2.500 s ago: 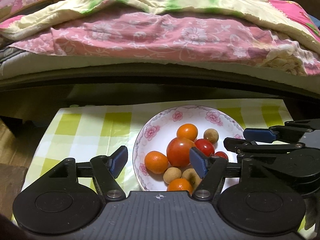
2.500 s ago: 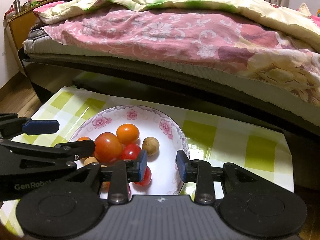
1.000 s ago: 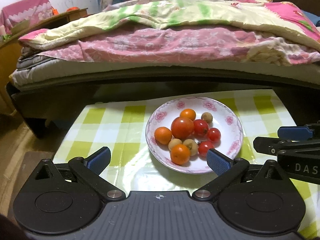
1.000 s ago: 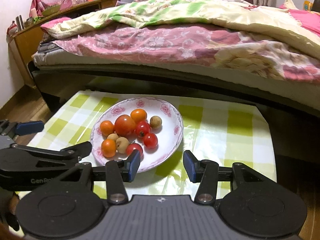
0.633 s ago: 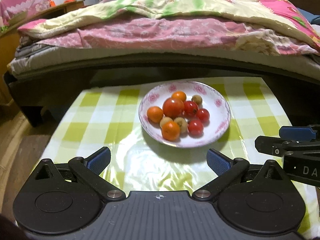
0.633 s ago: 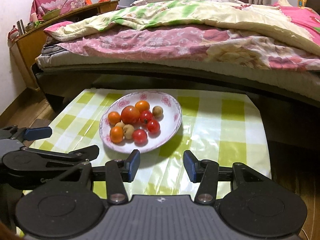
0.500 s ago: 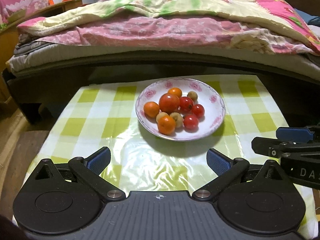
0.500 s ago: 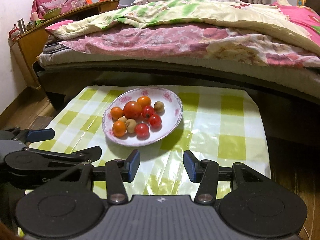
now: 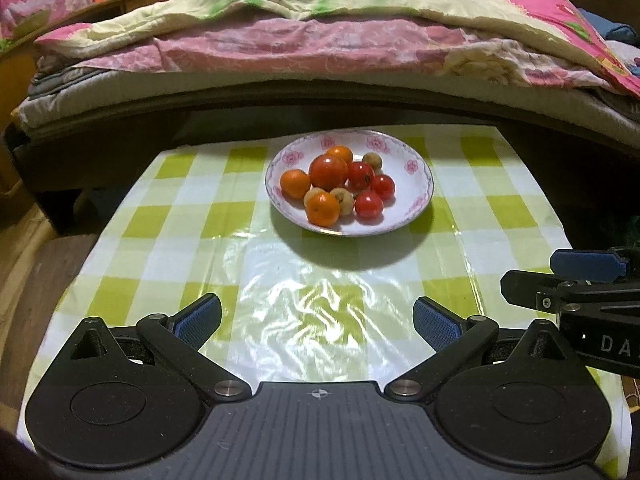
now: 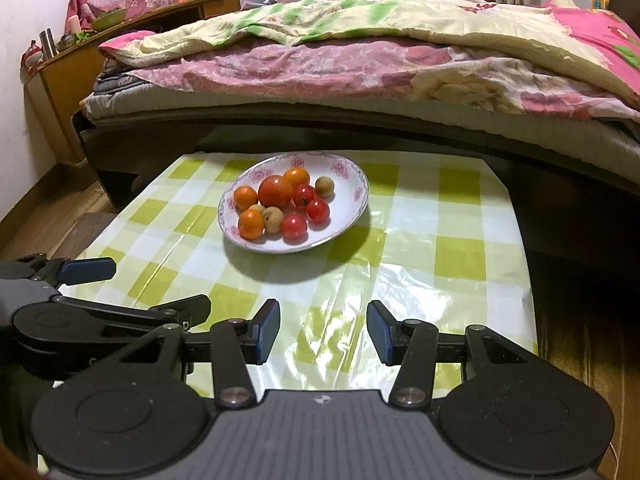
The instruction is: Organize fruits
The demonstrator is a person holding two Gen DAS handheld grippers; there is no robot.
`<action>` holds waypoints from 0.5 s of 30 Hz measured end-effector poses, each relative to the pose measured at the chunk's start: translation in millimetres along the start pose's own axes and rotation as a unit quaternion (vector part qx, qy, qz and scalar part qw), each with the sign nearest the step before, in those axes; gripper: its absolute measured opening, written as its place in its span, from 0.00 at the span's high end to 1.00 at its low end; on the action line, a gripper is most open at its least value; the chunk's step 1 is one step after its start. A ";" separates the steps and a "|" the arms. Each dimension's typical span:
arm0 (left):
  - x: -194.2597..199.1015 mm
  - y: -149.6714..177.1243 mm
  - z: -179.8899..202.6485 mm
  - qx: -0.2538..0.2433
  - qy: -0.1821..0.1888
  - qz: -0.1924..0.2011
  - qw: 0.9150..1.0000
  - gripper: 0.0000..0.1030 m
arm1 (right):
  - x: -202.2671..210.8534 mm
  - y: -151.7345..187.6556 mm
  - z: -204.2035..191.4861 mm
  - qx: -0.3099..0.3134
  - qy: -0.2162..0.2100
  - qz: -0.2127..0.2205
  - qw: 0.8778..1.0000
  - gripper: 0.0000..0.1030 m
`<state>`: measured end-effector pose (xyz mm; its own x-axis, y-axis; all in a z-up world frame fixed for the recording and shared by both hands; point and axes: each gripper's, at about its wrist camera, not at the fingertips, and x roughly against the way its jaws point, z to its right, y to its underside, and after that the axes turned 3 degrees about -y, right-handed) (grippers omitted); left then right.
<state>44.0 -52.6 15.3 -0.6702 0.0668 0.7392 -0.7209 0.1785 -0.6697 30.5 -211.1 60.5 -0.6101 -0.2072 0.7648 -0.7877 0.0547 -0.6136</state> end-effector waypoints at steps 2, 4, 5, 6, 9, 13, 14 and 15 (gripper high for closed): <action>1.9 3.8 0.0 -0.001 -0.001 -0.002 1.000 0.00 | 1.9 3.2 -2.1 0.002 0.000 -0.001 1.000 0.51; 3.3 7.4 0.2 -0.001 -0.002 -0.006 1.000 0.00 | 4.1 6.5 -4.1 0.003 0.000 -0.002 1.000 0.51; 3.9 9.2 0.1 -0.001 -0.002 -0.008 1.000 0.00 | 5.0 7.8 -5.3 0.004 0.000 -0.002 1.000 0.51; 4.4 10.8 -0.1 0.000 -0.001 -0.010 1.000 0.00 | 6.0 9.3 -6.1 0.006 -0.001 -0.003 1.000 0.51; 6.4 14.1 0.1 -0.001 -0.003 -0.013 1.000 0.00 | 7.7 13.1 -7.3 0.007 -0.001 -0.006 1.000 0.51; 9.1 16.2 0.8 -0.002 -0.005 -0.011 1.000 0.01 | 9.9 16.6 -9.0 0.007 -0.001 -0.007 1.000 0.51; 9.6 16.8 1.0 -0.002 -0.005 -0.011 1.000 0.01 | 10.0 16.8 -9.0 0.006 -0.001 -0.008 1.000 0.51; 9.9 17.5 0.9 -0.001 -0.004 -0.012 1.000 0.01 | 10.6 17.6 -9.3 0.005 -0.002 -0.007 1.000 0.51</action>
<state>24.5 -49.7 10.9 -0.6548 0.0539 0.7538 -0.7358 0.1823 -0.6522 9.4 -203.3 59.6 -0.5980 -0.2109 0.7733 -0.7959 0.0419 -0.6040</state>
